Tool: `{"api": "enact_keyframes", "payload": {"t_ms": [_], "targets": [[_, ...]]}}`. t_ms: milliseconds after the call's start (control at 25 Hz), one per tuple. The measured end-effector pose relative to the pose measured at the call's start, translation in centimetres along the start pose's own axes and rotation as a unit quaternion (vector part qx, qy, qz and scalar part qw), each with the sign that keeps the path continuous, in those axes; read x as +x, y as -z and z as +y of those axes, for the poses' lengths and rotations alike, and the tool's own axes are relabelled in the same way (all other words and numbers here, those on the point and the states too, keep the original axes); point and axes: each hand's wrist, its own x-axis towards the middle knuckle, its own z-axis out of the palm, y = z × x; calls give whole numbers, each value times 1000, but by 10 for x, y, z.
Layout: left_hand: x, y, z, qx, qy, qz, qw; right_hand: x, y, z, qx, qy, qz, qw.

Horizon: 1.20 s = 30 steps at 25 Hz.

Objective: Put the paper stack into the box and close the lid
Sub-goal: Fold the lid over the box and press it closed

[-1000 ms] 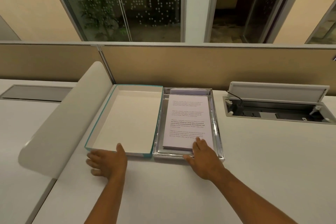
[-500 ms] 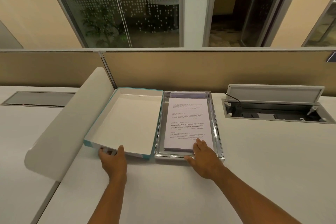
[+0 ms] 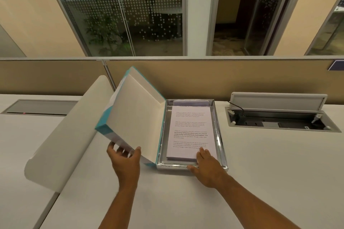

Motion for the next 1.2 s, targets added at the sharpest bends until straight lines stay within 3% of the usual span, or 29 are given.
{"api": "enact_keyframes", "payload": {"t_ms": [160, 280, 440, 560, 720, 880, 960, 1000, 1120, 1200], "targets": [[-12, -15, 11, 80, -51, -53, 994, -7, 6, -2, 19, 0, 7, 1000], [-31, -29, 18, 149, -127, -89, 977, -19, 18, -16, 159, 21, 71, 985], [-49, -47, 17, 188, -187, -137, 954, -38, 65, -50, 406, 49, 158, 899], [-54, -57, 9, 255, -238, -162, 923, -51, 104, -67, 502, 41, 182, 844], [-69, -69, 2, 361, -351, -188, 843, -60, 128, -69, 538, 6, 199, 819], [-71, -76, -3, 404, -369, -233, 804, -59, 125, -52, 505, -74, 208, 835], [-66, -69, -4, 391, -326, -270, 818, -56, 119, -38, 501, -103, 200, 836], [-63, -65, -2, 369, -274, -272, 846, -54, 116, -31, 505, -112, 199, 832], [-32, -52, -5, 313, -46, -164, 934, -50, 108, -15, 521, -132, 202, 819], [-17, -49, -2, 258, 104, -153, 948, -49, 105, -9, 527, -143, 197, 814]]}}
